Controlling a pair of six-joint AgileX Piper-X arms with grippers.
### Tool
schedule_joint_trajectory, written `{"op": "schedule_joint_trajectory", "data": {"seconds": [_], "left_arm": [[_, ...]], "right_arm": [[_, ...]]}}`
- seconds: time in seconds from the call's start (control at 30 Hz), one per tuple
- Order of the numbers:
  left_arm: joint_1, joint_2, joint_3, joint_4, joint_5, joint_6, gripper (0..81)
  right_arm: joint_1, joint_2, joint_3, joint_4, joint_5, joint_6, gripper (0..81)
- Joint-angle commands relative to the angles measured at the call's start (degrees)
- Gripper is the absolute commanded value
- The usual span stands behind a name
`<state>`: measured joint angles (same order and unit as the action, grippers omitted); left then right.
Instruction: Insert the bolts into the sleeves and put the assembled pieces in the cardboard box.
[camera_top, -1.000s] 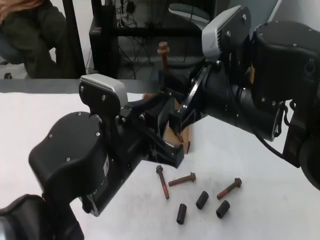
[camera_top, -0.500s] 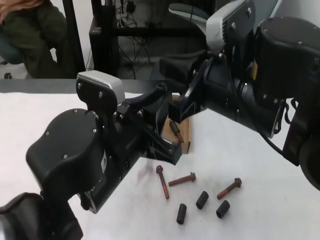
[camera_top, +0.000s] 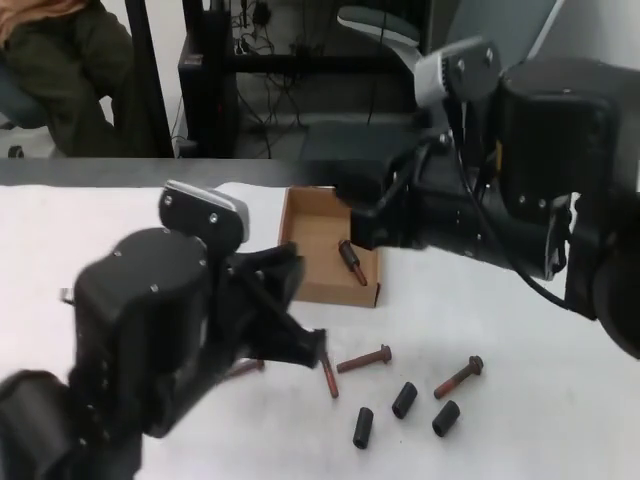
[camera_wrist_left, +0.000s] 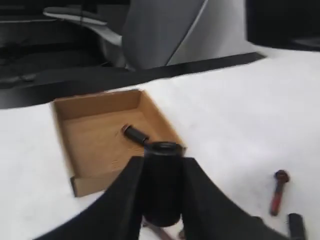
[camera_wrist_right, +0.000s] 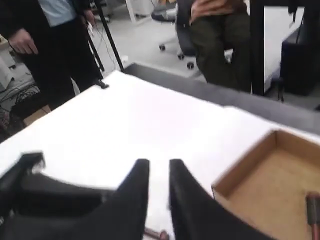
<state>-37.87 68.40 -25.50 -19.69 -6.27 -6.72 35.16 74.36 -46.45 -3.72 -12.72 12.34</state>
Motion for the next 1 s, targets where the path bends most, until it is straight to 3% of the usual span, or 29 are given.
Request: {"op": "schedule_joint_trajectory", "data": {"seconds": [0.0,0.13,0.27,0.4,0.47,0.7,0.97], "left_arm": [[4.68,-5.13,-0.28,8.87,-3.10,5.08,1.7],[12.92,-11.56,-0.28,16.08,-2.35,4.52,1.7],[20.59,-18.06,-0.28,18.10,-0.80,2.38,1.7],[24.44,-22.42,-0.28,18.70,-0.01,3.17,1.7],[25.57,-23.78,-0.28,20.03,0.40,3.16,1.7],[25.97,-25.15,-0.28,23.85,4.90,3.30,1.7],[25.97,-25.15,-0.28,23.73,6.27,3.04,1.7]], "right_arm": [[-2.33,0.85,-3.26,7.48,-2.19,1.64,33.6],[-3.37,5.30,-11.36,20.83,-6.82,1.58,37.2],[-1.03,11.72,-20.33,28.34,-10.14,7.05,37.2],[2.38,15.99,-25.13,32.56,-2.39,16.59,37.2],[3.63,18.62,-27.09,39.37,3.12,13.82,37.2],[3.74,33.41,-32.22,60.66,2.16,1.40,37.2],[3.05,38.08,-33.21,56.60,2.77,-1.10,37.2]]}}
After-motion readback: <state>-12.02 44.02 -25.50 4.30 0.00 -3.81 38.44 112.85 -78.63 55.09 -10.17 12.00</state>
